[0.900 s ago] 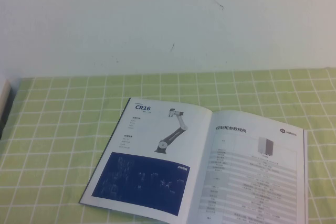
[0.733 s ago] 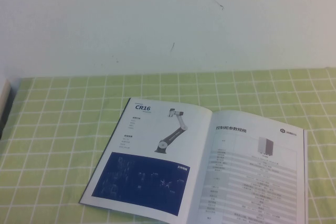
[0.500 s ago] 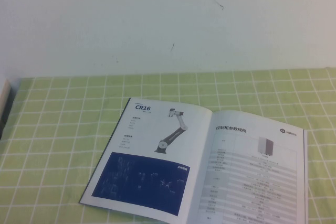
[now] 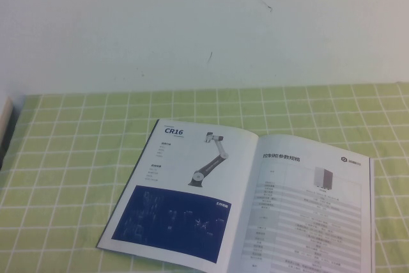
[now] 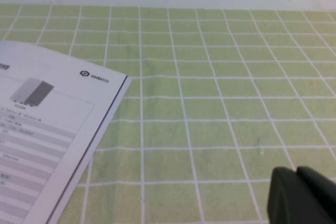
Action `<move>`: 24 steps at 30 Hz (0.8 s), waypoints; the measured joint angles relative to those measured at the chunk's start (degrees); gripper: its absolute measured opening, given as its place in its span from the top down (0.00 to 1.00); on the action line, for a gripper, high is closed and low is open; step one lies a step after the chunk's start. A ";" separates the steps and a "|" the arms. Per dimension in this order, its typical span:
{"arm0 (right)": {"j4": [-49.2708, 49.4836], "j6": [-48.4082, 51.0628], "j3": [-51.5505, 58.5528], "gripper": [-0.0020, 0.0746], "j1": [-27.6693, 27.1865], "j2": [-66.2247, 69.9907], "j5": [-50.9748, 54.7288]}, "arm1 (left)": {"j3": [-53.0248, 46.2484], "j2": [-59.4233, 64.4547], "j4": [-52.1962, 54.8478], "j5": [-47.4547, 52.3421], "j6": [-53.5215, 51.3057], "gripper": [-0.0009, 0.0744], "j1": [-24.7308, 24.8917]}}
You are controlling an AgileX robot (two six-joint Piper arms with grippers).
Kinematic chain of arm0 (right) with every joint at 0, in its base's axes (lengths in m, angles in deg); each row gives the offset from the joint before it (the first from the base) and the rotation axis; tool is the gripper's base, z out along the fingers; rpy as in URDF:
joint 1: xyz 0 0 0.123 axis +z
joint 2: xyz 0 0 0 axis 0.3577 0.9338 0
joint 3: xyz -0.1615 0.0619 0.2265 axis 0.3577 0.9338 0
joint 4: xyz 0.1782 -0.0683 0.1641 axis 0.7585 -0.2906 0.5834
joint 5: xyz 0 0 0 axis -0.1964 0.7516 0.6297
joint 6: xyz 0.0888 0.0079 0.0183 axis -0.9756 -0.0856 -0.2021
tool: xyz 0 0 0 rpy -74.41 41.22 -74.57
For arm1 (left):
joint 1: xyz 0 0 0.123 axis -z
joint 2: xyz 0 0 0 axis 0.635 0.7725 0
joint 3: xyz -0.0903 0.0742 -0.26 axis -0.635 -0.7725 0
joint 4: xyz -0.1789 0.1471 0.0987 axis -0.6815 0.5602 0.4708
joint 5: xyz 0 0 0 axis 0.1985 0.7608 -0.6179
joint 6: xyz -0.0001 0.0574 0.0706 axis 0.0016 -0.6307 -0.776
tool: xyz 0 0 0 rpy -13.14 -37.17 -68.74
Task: Close book
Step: 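Close the open booklet and leave it lying on the table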
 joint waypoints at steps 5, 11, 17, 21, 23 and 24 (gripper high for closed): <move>-0.11 0.00 0.00 0.98 0.00 0.00 0.00 | 0.00 0.00 0.00 0.00 0.00 0.99 0.00; -0.11 0.00 0.00 0.98 0.00 0.00 0.00 | 0.00 0.00 0.00 0.00 0.00 0.99 0.00; -0.11 0.00 0.00 0.98 0.00 0.00 -1.14 | -0.28 0.00 0.00 -3.03 0.00 0.99 0.00; -0.11 0.00 0.50 0.98 0.00 0.00 -9.20 | -0.38 0.00 0.00 -12.39 0.00 0.99 0.00; -0.11 0.00 0.50 0.98 0.00 0.00 -16.33 | -0.38 0.00 0.00 -20.19 -0.05 0.99 0.00; -0.11 0.00 0.50 0.98 0.00 0.00 -20.09 | -0.38 0.00 0.00 -22.93 -0.05 0.99 0.00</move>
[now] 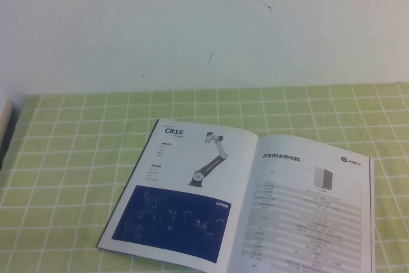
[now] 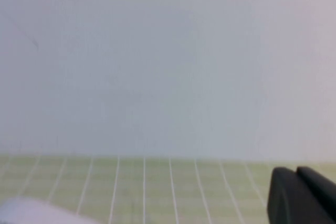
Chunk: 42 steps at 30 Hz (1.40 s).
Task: Close book
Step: 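Close the open booklet and leave it lying on the table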
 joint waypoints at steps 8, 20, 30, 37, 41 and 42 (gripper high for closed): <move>-0.11 0.00 0.00 0.98 0.00 0.00 -23.82 | 0.00 0.00 0.00 -19.47 0.00 0.99 0.00; 0.53 -2.63 -3.29 0.98 0.00 0.04 -25.32 | 2.65 0.00 -1.47 -11.10 -1.30 0.99 0.00; -7.00 -8.36 -29.05 0.98 0.00 13.25 8.26 | 24.88 14.44 -2.68 21.50 -1.43 0.99 0.00; -0.29 -1.74 -37.41 0.98 0.00 27.18 16.78 | 36.24 33.48 -10.27 32.73 -10.99 0.99 0.00; 15.21 11.45 -38.71 0.98 0.00 34.36 18.86 | 39.86 44.40 -21.96 34.88 -23.84 0.99 0.00; 18.86 15.42 -38.98 0.98 0.00 36.21 20.00 | 40.54 47.21 -25.08 35.16 -26.81 0.99 0.00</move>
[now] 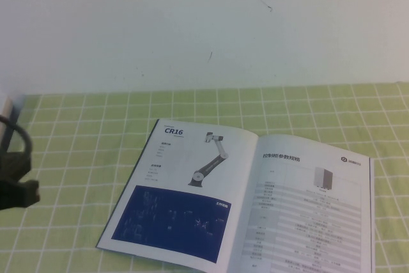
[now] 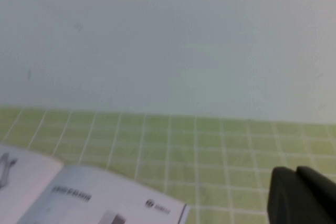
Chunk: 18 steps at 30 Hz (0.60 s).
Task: Close book
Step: 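Close the open booklet and leave it lying on the table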
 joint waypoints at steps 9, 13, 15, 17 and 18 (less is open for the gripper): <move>30.16 38.55 -3.36 0.98 0.11 18.60 17.01 | 6.94 19.68 -12.38 1.73 -12.69 0.99 1.23; 32.94 42.52 -3.38 0.98 2.86 26.80 15.00 | 9.40 27.06 -12.28 1.62 -13.31 0.99 5.32; 33.26 43.14 -3.38 0.98 5.75 30.45 13.53 | 10.24 29.91 -11.46 1.01 -13.44 0.99 7.76; 33.51 43.37 -3.38 0.98 10.10 34.37 11.68 | 10.81 32.76 -9.66 -0.42 -12.58 0.99 10.16; 33.65 43.37 -3.38 0.98 12.03 36.32 10.55 | 11.06 34.07 -8.84 -1.38 -11.64 0.99 11.04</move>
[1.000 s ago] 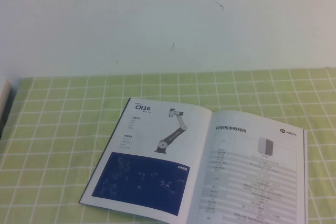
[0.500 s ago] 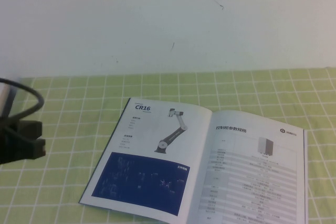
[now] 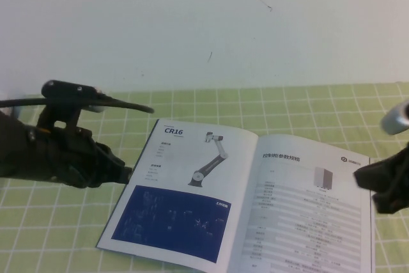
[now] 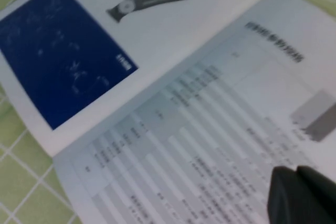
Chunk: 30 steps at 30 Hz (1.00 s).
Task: Close book
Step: 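Close the open booklet and leave it lying on the table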
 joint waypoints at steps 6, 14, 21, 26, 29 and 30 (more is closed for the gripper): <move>1.01 -0.08 -0.33 0.98 12.52 11.55 -7.19 | 1.16 6.96 2.50 -2.28 6.25 0.99 1.36; 2.61 -0.30 -0.46 0.98 18.14 25.55 -13.28 | 6.48 16.37 3.45 -2.64 7.30 0.99 1.36; 3.09 -0.30 -1.09 0.98 18.27 29.04 -13.69 | 15.82 24.83 7.01 -1.22 10.57 0.99 1.36; 4.08 -0.30 -1.67 0.98 18.27 30.66 -13.69 | 22.02 29.74 18.78 2.11 20.53 0.99 1.36; 4.17 -0.30 -1.73 0.98 18.27 30.89 -13.60 | 24.97 31.80 26.78 5.26 28.02 0.99 1.36; 4.22 -0.30 -1.73 0.98 18.27 30.89 -13.60 | 25.77 32.36 28.84 6.07 29.65 0.99 1.36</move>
